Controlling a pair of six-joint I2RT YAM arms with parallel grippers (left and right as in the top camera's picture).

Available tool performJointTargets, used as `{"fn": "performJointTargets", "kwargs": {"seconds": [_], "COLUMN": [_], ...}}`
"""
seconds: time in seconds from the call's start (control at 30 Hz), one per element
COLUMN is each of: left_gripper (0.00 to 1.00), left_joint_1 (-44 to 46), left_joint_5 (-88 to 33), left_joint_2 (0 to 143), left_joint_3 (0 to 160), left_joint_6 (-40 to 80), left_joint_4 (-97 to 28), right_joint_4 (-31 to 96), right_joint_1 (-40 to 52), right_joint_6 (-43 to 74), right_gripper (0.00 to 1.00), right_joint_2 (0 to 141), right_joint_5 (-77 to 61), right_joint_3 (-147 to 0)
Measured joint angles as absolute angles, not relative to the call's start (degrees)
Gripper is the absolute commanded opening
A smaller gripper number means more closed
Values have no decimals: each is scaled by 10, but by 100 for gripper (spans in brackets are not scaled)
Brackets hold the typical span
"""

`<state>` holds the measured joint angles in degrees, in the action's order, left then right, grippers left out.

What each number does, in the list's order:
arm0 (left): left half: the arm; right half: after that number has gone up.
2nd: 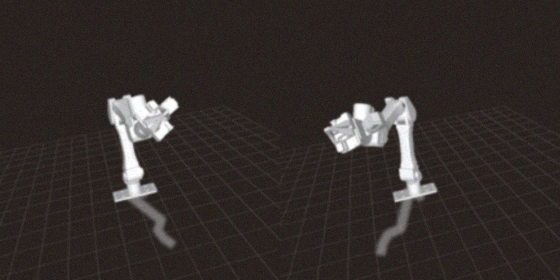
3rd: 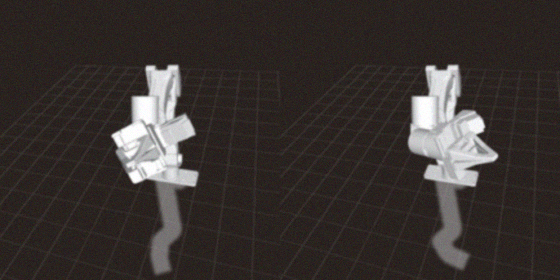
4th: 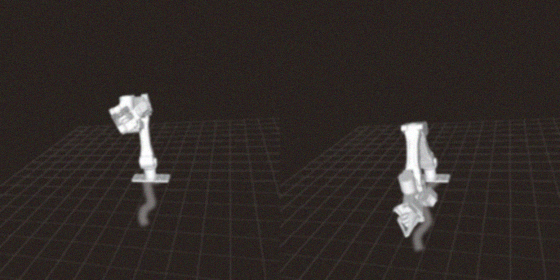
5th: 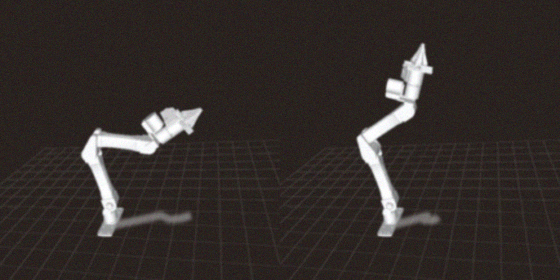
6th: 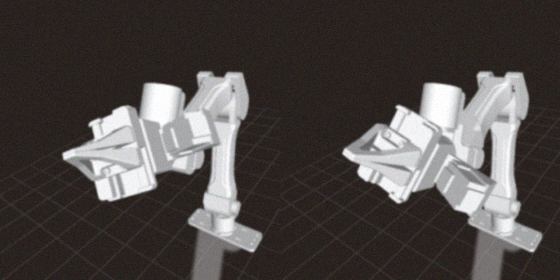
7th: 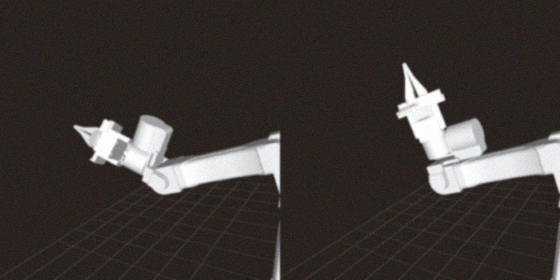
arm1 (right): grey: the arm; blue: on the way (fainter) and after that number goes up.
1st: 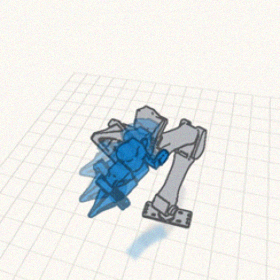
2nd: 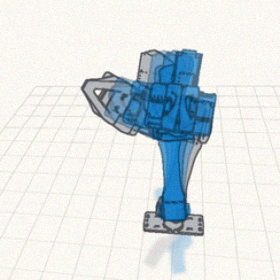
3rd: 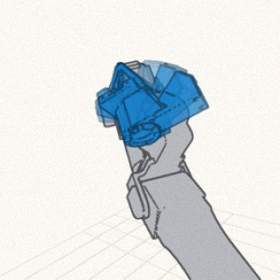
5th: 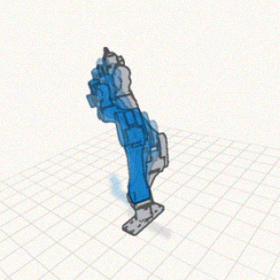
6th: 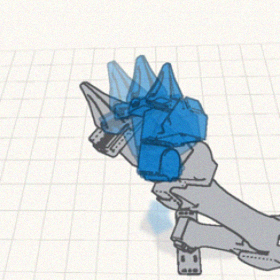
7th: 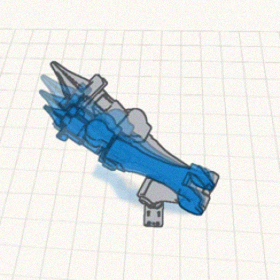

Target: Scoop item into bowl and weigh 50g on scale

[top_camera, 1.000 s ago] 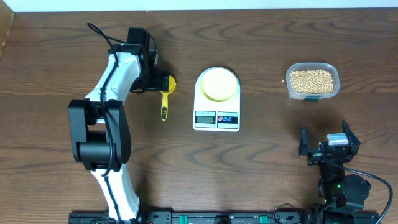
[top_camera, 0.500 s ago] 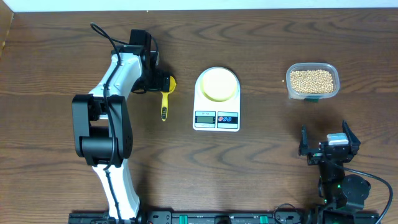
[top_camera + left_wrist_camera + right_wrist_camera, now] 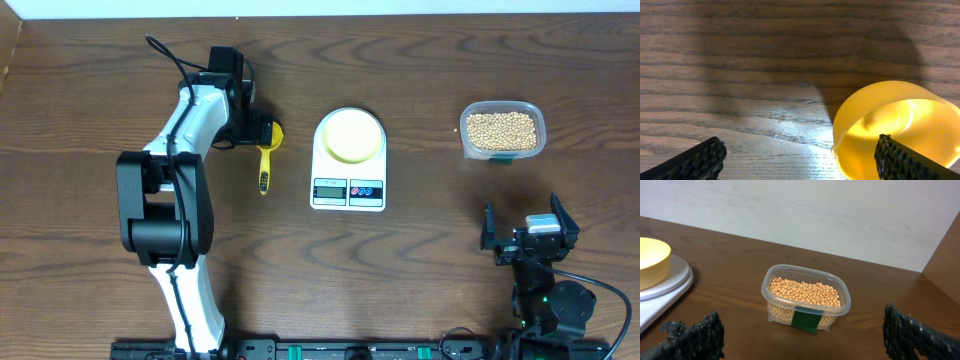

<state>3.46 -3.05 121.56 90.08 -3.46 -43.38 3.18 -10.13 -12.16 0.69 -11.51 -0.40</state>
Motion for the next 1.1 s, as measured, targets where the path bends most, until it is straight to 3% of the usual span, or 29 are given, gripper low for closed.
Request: {"fn": "performJointTargets", "kwargs": {"seconds": [0.63,0.8,0.87,1.0,1.1], "left_gripper": [97,59,53,28,20], "left_joint_1": [35,35,35,35,35], "left_joint_5": [-30,-30,-29,-28,-29], "left_joint_2": [1224,1224,1224,1224,1224], "left_joint_3": [901,901,901,901,901], "left_joint_6": [-35,-37,-38,-40,-43], "left_joint_4": [-434,-434,-434,-434,-434], "right_joint_4": [32,32,32,32,32], "right_joint_1": [-101,-101,-101,-101,-101], "right_joint_6": [-122,-122,-121,-122,-122], "right_gripper": [99,99,99,99,99], "right_joint_2": [7,7,7,7,7], "right_joint_5": [-115,-115,-115,-115,-115], "right_joint_3": [-4,-4,-4,-4,-4]}}
